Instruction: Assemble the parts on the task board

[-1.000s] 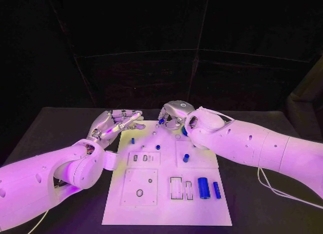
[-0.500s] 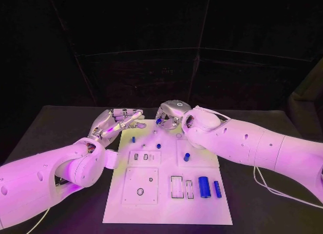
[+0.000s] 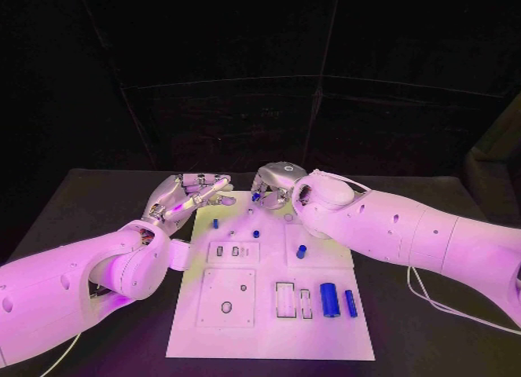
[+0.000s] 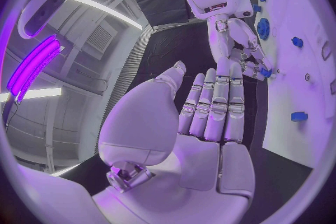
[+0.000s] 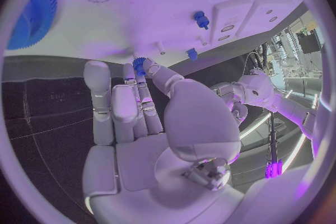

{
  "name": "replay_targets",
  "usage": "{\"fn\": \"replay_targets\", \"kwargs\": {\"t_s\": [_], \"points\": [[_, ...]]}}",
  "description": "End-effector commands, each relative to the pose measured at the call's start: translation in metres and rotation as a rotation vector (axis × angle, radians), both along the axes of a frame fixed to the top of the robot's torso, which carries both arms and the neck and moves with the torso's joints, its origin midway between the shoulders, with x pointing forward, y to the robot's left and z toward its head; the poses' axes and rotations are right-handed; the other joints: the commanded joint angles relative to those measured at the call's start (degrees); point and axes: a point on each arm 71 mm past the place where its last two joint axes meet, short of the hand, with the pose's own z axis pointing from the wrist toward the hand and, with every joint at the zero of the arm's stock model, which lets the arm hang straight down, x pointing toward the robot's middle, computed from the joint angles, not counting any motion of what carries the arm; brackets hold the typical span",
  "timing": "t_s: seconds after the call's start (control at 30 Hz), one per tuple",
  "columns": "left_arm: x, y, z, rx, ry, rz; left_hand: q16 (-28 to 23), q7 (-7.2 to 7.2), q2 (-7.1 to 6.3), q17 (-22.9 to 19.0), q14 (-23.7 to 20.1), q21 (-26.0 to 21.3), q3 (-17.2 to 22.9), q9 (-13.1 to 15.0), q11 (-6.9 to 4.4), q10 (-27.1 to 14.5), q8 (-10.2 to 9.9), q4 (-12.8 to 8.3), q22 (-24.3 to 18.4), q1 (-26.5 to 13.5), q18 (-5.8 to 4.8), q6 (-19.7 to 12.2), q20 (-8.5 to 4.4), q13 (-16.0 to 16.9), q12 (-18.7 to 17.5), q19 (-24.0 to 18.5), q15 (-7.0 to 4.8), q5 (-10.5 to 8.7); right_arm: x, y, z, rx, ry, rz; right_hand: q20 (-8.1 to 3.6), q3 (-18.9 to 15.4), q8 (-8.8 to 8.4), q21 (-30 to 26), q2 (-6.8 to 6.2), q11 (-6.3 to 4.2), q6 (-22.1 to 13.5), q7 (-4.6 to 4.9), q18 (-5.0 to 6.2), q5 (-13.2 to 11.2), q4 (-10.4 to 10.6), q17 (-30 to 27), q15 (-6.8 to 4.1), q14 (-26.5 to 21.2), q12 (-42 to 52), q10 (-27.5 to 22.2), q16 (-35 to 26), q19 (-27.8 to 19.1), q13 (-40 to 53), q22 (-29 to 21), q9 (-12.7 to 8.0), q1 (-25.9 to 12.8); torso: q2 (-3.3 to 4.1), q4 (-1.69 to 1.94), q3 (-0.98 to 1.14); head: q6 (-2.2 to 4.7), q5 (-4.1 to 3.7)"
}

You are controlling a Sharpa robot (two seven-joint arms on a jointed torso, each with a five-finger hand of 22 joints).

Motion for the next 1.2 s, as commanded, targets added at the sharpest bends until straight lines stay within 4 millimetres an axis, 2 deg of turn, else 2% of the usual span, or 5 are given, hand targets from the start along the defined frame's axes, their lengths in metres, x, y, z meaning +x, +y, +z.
{"fn": "replay_targets", "kwargs": {"t_s": [0.03,0.3,0.77,0.97,1.2], "points": [[0.000,-0.001,0.001,-0.002,-0.007,-0.017,-0.2,0.45,0.41,0.1,-0.4,-0.4,0.1,0.0,0.38,0.0,-0.3,-0.3,-0.1,0.0,0.30,0.0,0.27,0.0,-0.3,0.0,0.00,-0.09,0.002,0.000,0.001,-0.013,-0.001,-0.016,0.18,0.0,-0.23,0.1,-0.98,0.23,-1.0,0.14,-1.05,-0.2,0.5,-0.4,0.26,0.9,-0.5,-1.2,0.1,-0.7,-0.1,-0.5,-0.1,-0.2,0.02,-0.01,0.00,0.01,0.00],[-0.001,-0.002,0.001,-0.003,-0.004,-0.023,-0.3,0.44,0.46,0.1,-0.4,-0.4,0.2,0.0,0.38,0.0,-0.3,-0.3,-0.1,0.0,0.30,0.0,0.28,0.0,-0.4,0.0,0.00,-0.09,0.004,0.002,0.002,0.002,-0.022,-0.022,0.87,-0.3,-0.33,-0.7,-2.49,1.12,-4.8,1.13,-0.76,-0.3,1.3,-1.6,1.11,0.4,-0.4,-4.3,-0.4,-1.9,-0.1,-2.0,-0.3,-0.1,0.06,-0.04,-0.01,0.00,0.02],[0.000,-0.001,0.001,-0.001,0.001,-0.024,-0.4,0.45,0.48,0.1,-0.5,-0.4,0.2,0.0,0.38,0.0,-0.4,-0.4,-0.1,0.0,0.30,0.0,0.29,0.0,-0.4,0.0,0.02,-0.09,0.000,-0.005,0.004,0.014,-0.035,-0.020,1.38,-2.5,-0.22,-2.0,-3.99,1.59,-9.3,1.34,-0.31,-0.2,2.3,-3.5,1.40,-0.2,0.1,-6.7,-1.4,-3.3,-0.1,-4.4,-0.2,0.4,0.01,-0.08,0.04,0.05,-0.06],[0.000,0.002,0.000,0.001,0.001,-0.021,-0.4,0.45,0.48,0.1,-0.5,-0.4,0.2,0.0,0.38,0.0,-0.4,-0.4,-0.1,0.0,0.30,0.0,0.29,0.0,-0.4,0.0,0.02,-0.09,-0.012,-0.045,0.009,0.080,0.010,-0.068,0.97,-3.8,0.73,0.4,-3.78,0.49,-7.0,1.17,-0.81,0.3,3.9,0.9,0.70,1.0,4.3,0.6,1.6,-1.4,1.5,-0.9,0.2,-0.1,-0.11,-0.43,0.08,0.23,-0.20],[0.001,0.006,0.000,0.004,0.001,-0.015,-0.5,0.44,0.53,0.2,-0.5,-0.5,0.3,0.0,0.39,0.0,-0.4,-0.5,-0.2,0.0,0.30,0.0,0.31,0.0,-0.5,-0.1,0.03,-0.09,-0.022,-0.090,0.006,0.119,0.148,-0.165,-1.14,-11.7,0.27,7.1,-6.86,-1.76,-8.7,-0.49,-2.55,6.0,8.0,7.7,-1.06,2.1,14.0,8.1,6.4,4.7,8.8,9.4,0.0,-3.0,-0.32,-1.05,0.22,0.34,-0.10]]}}
